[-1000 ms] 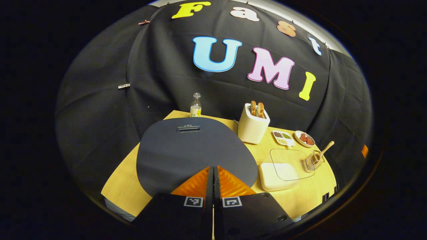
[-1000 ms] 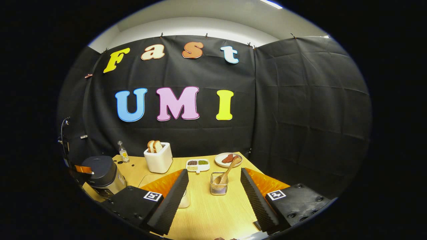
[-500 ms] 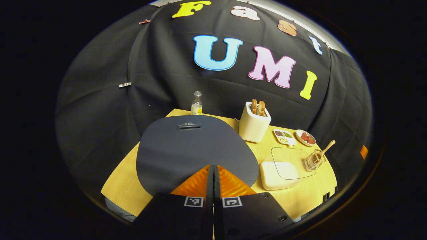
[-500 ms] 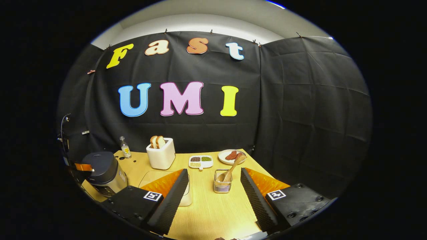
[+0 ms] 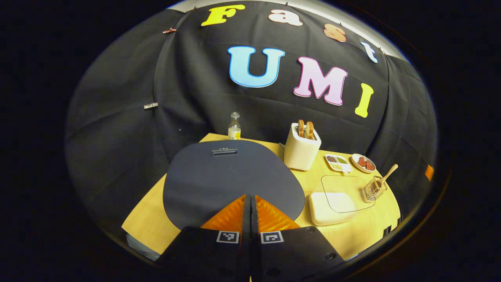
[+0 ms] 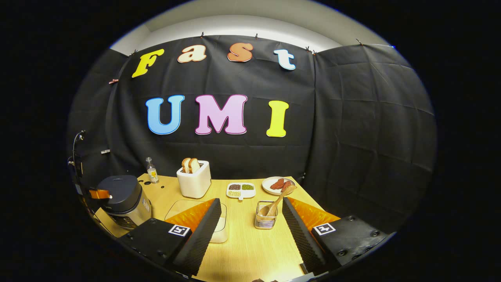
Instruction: Close the left gripper, press the button to open the rice cooker; take a wooden spoon from the chopstick holder with the right hand, scoop a spoonful of rice and pour it into the rice cooker, then put the wooden spoon back into the chopstick holder.
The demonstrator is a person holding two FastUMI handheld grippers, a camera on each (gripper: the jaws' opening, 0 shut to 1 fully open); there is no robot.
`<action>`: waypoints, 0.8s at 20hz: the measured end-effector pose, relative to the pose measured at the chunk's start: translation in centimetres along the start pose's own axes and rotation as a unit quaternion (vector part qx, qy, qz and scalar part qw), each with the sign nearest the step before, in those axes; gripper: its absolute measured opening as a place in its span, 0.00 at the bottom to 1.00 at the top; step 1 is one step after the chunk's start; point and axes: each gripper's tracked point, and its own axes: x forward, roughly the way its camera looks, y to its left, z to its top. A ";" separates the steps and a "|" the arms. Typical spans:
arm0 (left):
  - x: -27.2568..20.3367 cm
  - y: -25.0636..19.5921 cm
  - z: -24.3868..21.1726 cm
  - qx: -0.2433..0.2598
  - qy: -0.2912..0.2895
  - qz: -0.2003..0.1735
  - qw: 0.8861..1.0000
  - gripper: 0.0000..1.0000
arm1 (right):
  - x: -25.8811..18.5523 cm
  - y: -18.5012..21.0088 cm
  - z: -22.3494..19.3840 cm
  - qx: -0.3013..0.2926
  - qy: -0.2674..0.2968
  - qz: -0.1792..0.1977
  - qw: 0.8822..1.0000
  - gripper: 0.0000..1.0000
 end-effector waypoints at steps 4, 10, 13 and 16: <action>-3.4 0.2 7.8 0.007 -0.113 0.043 0.993 0.06 | 2.2 -1.2 0.9 0.000 -0.005 -0.002 1.000 0.98; -7.3 -1.6 13.5 0.051 -0.179 0.077 0.979 0.07 | 7.0 -2.7 1.5 0.018 -0.009 0.000 1.000 0.98; -8.0 -3.5 12.8 0.042 -0.169 0.069 0.982 0.09 | 9.7 -3.8 1.2 0.021 -0.006 -0.002 1.000 0.98; -8.1 -5.4 11.3 0.019 -0.157 0.063 0.985 0.39 | 12.3 -5.5 0.2 0.033 0.007 -0.009 0.999 0.98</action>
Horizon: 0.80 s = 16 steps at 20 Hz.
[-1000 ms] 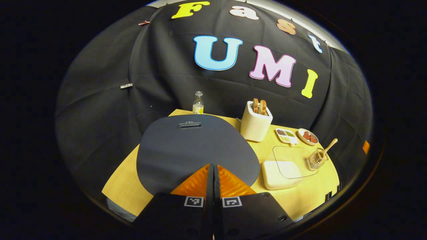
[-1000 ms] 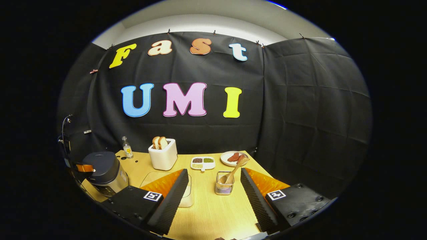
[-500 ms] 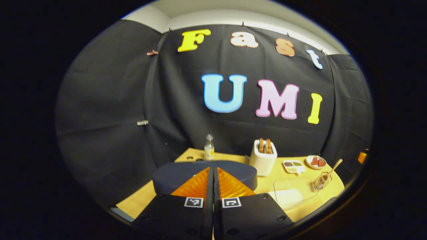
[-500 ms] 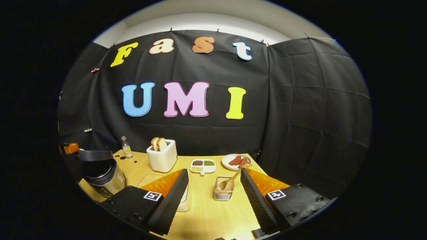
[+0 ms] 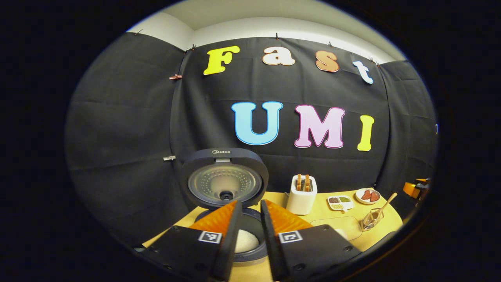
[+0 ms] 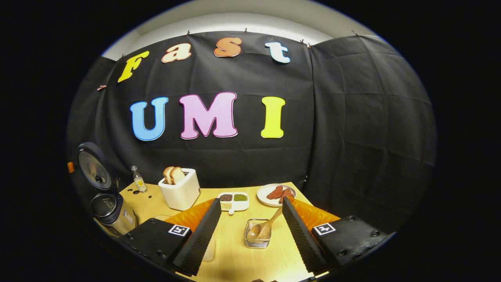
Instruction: Close the left gripper, press the button to open the rice cooker; take a wooden spoon from the chopstick holder with the right hand, scoop a spoonful of rice and pour it into the rice cooker, then put the wooden spoon back into the chopstick holder.
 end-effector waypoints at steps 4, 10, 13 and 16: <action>-0.8 -2.0 -1.3 -0.016 0.018 0.006 1.000 0.93 | 3.1 -2.6 -2.2 0.016 0.032 -0.014 0.999 0.98; -2.1 -4.0 -3.8 0.003 0.062 0.033 0.998 0.97 | 7.5 -5.2 -6.2 0.047 0.087 -0.022 0.995 0.98; -2.6 -5.1 -5.0 0.007 0.082 0.046 0.996 0.96 | 9.8 -6.5 -8.3 0.064 0.113 -0.026 0.991 0.98; -3.0 -6.3 -6.2 0.011 0.100 0.059 0.993 0.97 | 12.0 -7.4 -10.7 0.084 0.141 -0.028 0.986 0.99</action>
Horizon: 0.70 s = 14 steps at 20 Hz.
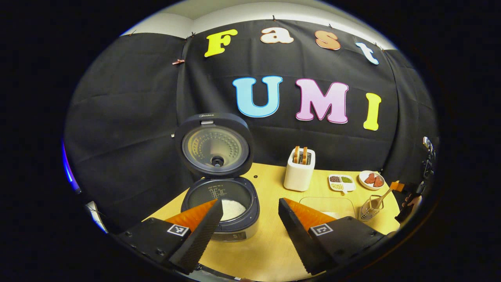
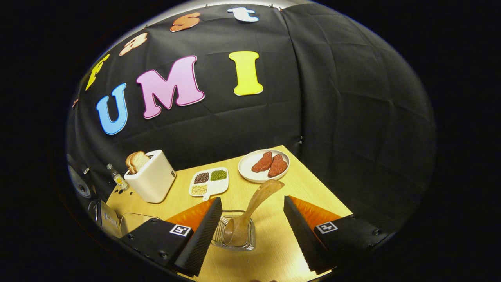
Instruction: Close the left gripper, press the button to open the rice cooker; take a wooden spoon from the chopstick holder with the right hand, scoop a spoonful of rice and pour it into the rice cooker, then put the wooden spoon back into the chopstick holder.
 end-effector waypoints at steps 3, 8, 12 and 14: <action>-0.5 -1.2 -1.0 -0.001 0.016 0.006 1.000 0.97 | 2.5 -0.7 -0.9 0.021 0.021 -0.001 1.000 0.99; -1.5 -2.5 -3.2 0.007 0.039 0.019 0.999 0.97 | 5.8 -0.3 -1.8 0.057 0.043 0.008 0.997 0.97; -2.3 -3.6 -4.1 0.006 0.048 0.020 0.999 0.96 | 7.1 -0.1 -1.9 0.083 0.053 0.013 0.995 0.70; -2.4 -4.2 -4.2 0.007 0.049 0.018 0.999 0.96 | 7.3 0.3 -2.0 0.095 0.061 0.018 0.993 0.50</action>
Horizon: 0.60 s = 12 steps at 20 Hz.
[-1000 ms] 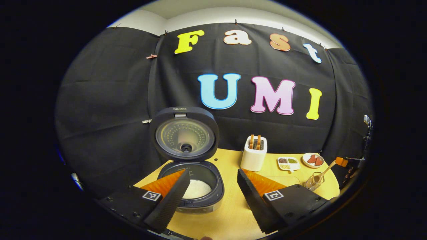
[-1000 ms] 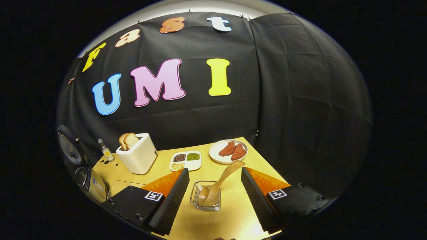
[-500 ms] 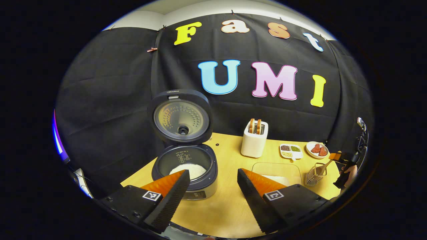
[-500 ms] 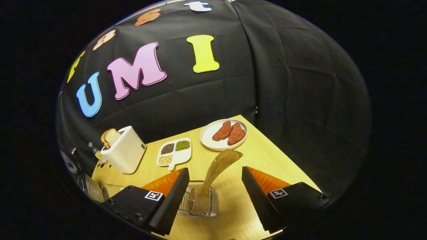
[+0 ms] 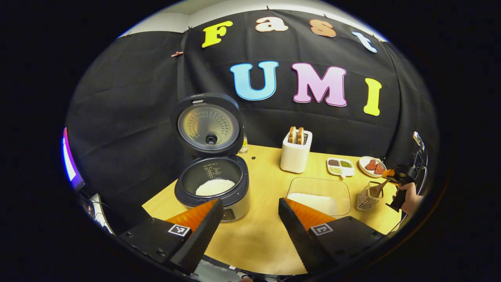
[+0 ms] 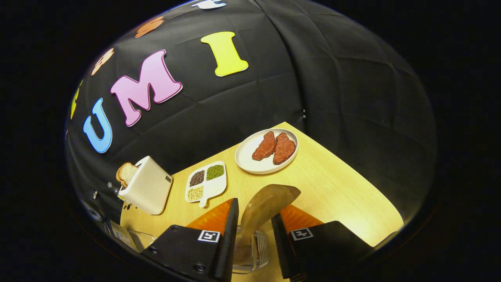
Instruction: Close the left gripper, press the button to open the rice cooker; take a wooden spoon from the chopstick holder with the right hand, scoop a spoonful of rice and pour it into the rice cooker, then put the wooden spoon back into the chopstick holder.
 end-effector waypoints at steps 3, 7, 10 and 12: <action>0.0 -1.0 -0.1 0.005 -0.001 -0.009 1.000 0.96 | -0.5 0.0 -0.3 0.021 0.018 0.003 1.000 0.32; 0.1 -1.7 -0.1 0.004 -0.004 -0.018 1.000 0.96 | -0.5 1.0 -0.4 0.027 0.021 0.021 0.999 0.18; 0.1 -2.0 -0.2 0.000 -0.006 -0.026 1.000 0.96 | -1.5 1.8 0.3 0.016 0.007 0.028 0.999 0.14; 0.3 -1.7 -0.1 0.001 -0.007 -0.029 1.000 0.96 | -2.7 2.3 1.9 0.015 -0.017 0.028 0.999 0.14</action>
